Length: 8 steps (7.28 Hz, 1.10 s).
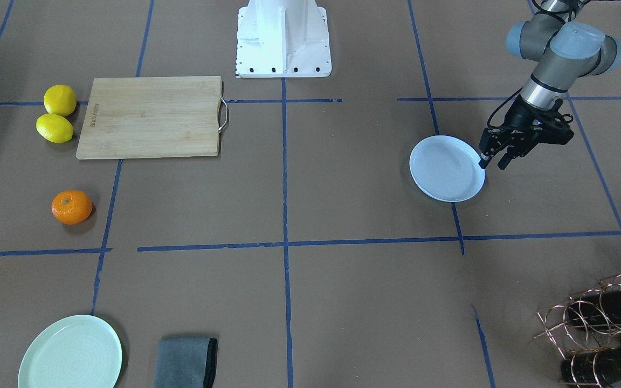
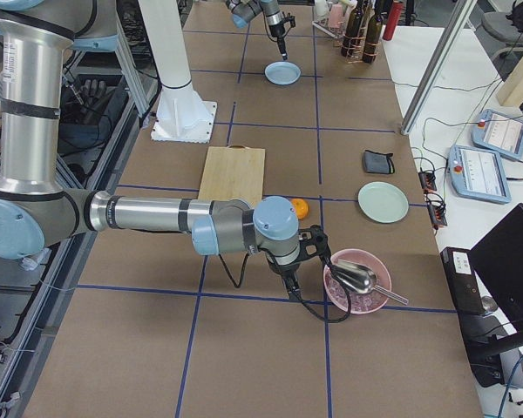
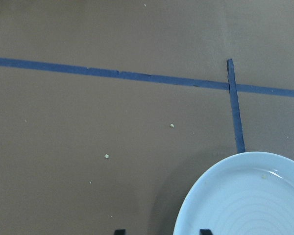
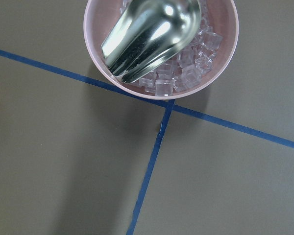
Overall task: Pick orange to plate
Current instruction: 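Move the left gripper toward the edge of the light blue plate, then push the light blue plate with the left gripper toward the table center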
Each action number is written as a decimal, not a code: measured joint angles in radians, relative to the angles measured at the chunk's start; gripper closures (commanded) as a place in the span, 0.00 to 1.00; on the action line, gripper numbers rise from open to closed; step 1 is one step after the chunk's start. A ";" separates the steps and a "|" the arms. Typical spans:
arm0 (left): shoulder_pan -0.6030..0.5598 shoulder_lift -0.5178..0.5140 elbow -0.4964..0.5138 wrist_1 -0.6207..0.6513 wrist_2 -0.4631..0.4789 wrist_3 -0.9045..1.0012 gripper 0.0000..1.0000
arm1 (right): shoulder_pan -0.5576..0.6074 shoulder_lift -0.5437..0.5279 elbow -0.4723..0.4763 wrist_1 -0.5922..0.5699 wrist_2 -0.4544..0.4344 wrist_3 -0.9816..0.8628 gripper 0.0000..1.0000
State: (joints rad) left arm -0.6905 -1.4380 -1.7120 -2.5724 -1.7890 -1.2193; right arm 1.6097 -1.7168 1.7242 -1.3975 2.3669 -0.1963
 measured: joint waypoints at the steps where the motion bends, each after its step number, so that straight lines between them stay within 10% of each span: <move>1: 0.016 -0.010 0.014 0.000 0.014 -0.004 0.44 | 0.000 -0.003 0.001 0.000 0.000 0.000 0.00; 2: 0.029 -0.020 0.024 0.000 0.022 -0.007 0.95 | 0.001 -0.006 0.002 0.000 0.000 -0.001 0.00; 8: 0.038 -0.033 -0.026 0.001 0.024 -0.012 1.00 | 0.001 -0.010 0.006 0.000 0.000 -0.001 0.00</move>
State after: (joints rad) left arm -0.6529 -1.4708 -1.7377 -2.5718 -1.7649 -1.2313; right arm 1.6107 -1.7272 1.7306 -1.3974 2.3669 -0.1969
